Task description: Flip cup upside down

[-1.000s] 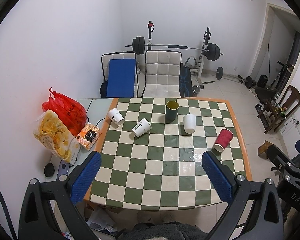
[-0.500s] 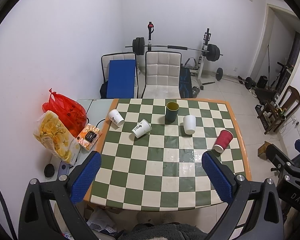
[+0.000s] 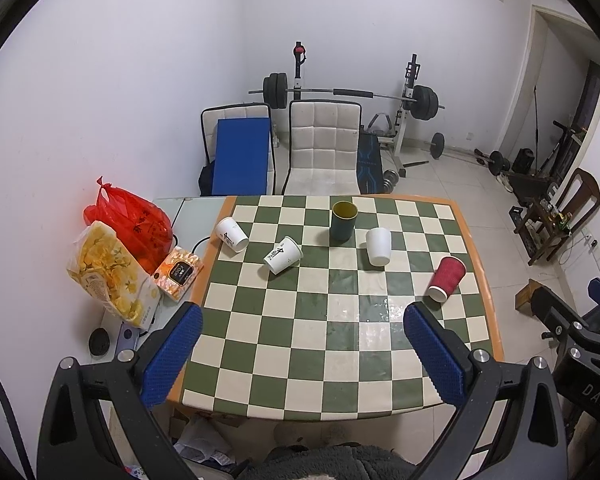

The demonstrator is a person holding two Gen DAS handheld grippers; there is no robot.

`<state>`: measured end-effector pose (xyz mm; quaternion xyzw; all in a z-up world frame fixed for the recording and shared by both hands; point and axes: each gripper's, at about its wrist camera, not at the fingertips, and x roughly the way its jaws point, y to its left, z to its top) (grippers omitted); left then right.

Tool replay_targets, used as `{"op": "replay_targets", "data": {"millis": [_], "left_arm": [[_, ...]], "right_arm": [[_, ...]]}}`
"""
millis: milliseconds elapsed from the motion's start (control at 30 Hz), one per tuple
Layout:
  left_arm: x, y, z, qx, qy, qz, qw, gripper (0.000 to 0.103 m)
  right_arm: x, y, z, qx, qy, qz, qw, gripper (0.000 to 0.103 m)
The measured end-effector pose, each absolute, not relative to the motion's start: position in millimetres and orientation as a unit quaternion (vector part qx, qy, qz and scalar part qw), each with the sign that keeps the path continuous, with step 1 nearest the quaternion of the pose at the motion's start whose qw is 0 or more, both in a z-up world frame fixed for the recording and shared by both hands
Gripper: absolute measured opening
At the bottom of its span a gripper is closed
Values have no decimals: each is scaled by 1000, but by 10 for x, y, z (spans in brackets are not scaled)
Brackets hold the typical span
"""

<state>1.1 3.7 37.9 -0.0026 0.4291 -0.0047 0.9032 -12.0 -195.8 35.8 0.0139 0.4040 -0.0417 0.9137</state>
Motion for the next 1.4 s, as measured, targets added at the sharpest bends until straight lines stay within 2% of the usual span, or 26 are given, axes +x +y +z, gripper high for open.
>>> {"op": "replay_targets", "data": {"millis": [267,433,800,1400], "left_arm": [[14,26,358,-4,429,-3,903,103],[72,35,246,-4,425,13,905,103],[814,-113,-794,35,477,69,876,103],[2389,-200,-2049,61,532,30,844,103]], "right_arm": [[-68,-1895,351,19,407,-36,913,103],[33,-1974,154,41,415,-39,908,103],[752,-2308,-965,37,489,-47,870,103],[2274,-2535,-2769,82,592,-90,797,103]]}}
